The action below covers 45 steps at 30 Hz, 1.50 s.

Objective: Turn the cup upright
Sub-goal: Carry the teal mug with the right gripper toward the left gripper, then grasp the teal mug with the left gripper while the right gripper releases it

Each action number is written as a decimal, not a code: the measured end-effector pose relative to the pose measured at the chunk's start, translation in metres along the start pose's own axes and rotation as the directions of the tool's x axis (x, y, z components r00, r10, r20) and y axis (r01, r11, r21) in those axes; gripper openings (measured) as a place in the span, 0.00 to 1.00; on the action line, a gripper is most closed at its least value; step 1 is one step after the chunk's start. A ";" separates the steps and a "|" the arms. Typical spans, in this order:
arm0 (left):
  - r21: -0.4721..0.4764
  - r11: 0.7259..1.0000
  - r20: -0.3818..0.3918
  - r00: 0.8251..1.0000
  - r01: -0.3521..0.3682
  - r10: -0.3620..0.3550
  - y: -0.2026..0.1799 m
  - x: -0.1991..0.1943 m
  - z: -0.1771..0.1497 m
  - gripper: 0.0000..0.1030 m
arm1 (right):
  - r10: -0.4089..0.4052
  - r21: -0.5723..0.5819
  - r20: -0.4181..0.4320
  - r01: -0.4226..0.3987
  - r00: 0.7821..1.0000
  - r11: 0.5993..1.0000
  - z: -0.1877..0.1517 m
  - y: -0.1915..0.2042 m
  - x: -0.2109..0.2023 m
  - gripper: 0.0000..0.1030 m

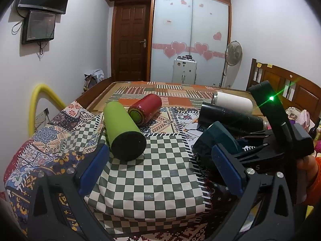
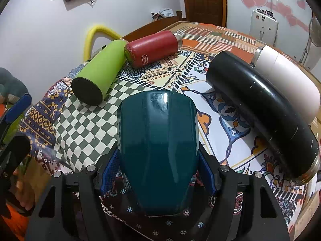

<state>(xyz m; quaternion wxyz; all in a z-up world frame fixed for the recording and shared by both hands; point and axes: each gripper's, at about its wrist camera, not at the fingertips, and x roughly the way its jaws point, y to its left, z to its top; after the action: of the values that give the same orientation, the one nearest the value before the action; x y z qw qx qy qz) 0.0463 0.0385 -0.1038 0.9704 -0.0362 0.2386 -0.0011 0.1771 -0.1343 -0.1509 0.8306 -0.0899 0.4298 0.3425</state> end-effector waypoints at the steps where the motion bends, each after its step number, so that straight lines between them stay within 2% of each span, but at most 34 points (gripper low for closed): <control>1: -0.002 1.000 -0.002 1.000 0.002 -0.002 -0.001 0.000 0.000 1.00 | -0.005 -0.003 -0.003 0.005 1.000 1.000 0.000 0.000 0.000 0.65; 6: -0.001 1.000 -0.010 1.000 0.006 -0.006 -0.009 -0.001 0.004 1.00 | -0.017 -0.019 0.046 0.018 0.999 1.000 0.000 0.001 -0.018 0.73; 11: 0.015 1.000 -0.018 1.000 -0.001 0.002 -0.021 -0.001 0.010 1.00 | -0.027 0.000 0.138 0.028 0.990 1.000 -0.005 -0.008 -0.051 0.74; 14: 0.025 1.000 -0.025 1.000 -0.003 0.003 -0.032 0.000 0.014 1.00 | -0.079 0.003 0.218 0.080 0.973 0.997 -0.011 -0.013 -0.076 0.74; 19: 0.049 0.999 -0.053 0.999 0.015 -0.012 -0.058 0.008 0.019 1.00 | -0.142 0.044 0.336 0.135 0.931 0.990 -0.023 -0.027 -0.114 0.79; 25: 0.059 0.997 -0.116 0.993 0.042 -0.034 -0.086 0.035 0.023 1.00 | -0.207 0.086 0.413 0.189 0.887 0.978 -0.037 -0.043 -0.140 0.80; 27: 0.059 0.997 -0.144 0.989 0.040 -0.031 -0.092 0.047 0.023 1.00 | -0.218 0.094 0.425 0.196 0.878 0.976 -0.041 -0.047 -0.144 0.82; 33: 0.008 0.999 -0.267 0.963 0.037 -0.033 -0.100 0.087 0.020 1.00 | -0.242 0.100 0.442 0.221 0.864 0.970 -0.051 -0.058 -0.143 0.82; 36: -0.008 1.000 -0.315 0.949 0.019 -0.021 -0.100 0.106 0.015 0.99 | -0.232 0.109 0.444 0.205 0.866 0.973 -0.056 -0.067 -0.141 0.82; 38: -0.014 1.000 -0.339 0.940 0.021 -0.025 -0.102 0.115 0.013 0.94 | -0.224 0.119 0.441 0.190 0.869 0.974 -0.057 -0.073 -0.138 0.82; 41: -0.033 0.999 -0.367 0.929 0.040 -0.049 -0.105 0.126 0.012 0.92 | -0.215 0.131 0.437 0.175 0.873 0.976 -0.059 -0.080 -0.135 0.82; 45: -0.015 0.999 -0.377 0.925 0.040 -0.043 -0.111 0.137 0.014 0.90 | -0.213 0.134 0.431 0.171 0.877 0.976 -0.059 -0.085 -0.130 0.82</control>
<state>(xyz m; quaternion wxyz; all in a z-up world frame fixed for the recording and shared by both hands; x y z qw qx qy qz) 0.1763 -0.0735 -0.1470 0.9061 -0.0436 0.4199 -0.0277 0.1418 -0.2880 -0.0993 0.9395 -0.0136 0.2340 0.2496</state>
